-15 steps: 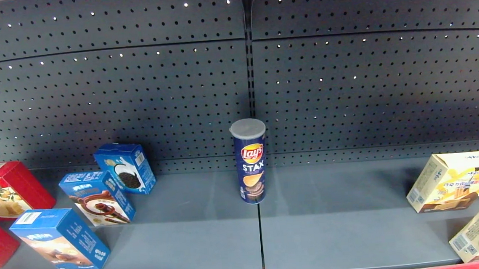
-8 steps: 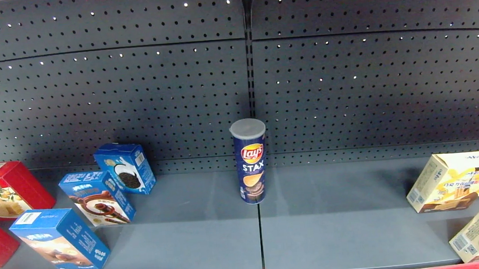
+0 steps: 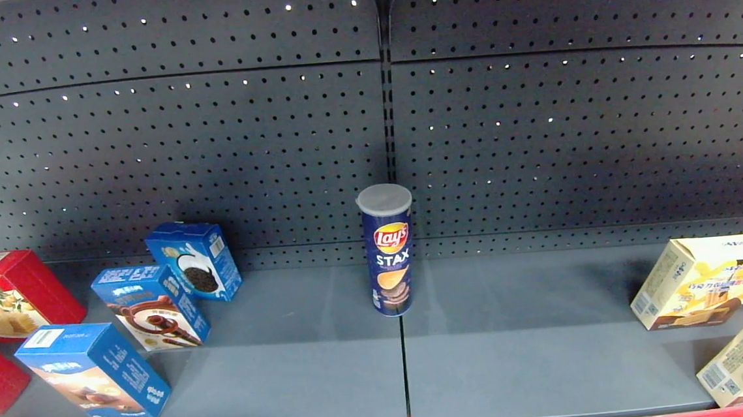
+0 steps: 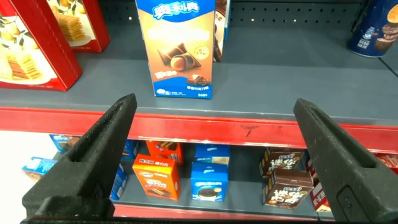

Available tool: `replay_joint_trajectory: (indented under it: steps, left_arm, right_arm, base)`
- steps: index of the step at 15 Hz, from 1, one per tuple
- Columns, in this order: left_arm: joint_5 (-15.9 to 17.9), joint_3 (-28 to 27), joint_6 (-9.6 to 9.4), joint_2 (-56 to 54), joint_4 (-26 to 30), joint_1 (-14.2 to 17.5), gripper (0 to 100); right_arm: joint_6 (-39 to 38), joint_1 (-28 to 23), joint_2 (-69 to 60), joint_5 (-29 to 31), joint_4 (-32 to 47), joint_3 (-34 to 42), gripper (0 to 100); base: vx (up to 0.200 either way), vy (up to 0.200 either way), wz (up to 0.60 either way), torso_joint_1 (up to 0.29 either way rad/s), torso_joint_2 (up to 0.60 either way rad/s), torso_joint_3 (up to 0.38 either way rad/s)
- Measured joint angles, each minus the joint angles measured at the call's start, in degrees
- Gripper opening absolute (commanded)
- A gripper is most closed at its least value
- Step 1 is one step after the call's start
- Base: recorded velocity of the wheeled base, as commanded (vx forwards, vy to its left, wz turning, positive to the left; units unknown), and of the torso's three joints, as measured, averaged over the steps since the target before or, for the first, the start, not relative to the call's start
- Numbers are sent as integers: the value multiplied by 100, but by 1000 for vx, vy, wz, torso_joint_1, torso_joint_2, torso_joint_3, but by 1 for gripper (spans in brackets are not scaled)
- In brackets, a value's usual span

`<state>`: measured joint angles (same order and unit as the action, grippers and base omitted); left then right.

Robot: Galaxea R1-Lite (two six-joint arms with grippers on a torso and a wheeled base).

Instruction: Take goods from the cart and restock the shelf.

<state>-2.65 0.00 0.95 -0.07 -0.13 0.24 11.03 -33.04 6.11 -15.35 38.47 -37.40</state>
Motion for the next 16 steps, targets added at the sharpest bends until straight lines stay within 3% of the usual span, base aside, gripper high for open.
replay_joint_trajectory:
  steps: [13,16]
  left_arm:
    - [-6,0,27,0,-2,0,100]
    - [-6,0,27,0,0,0,100]
  right_arm:
    - [71,300,-217,-27,-71,221,100]
    - [73,308,-239,-57,-77,205,100]
  base:
    - [0,0,0,0,0,0]
    - [-200,0,0,7,2,2]
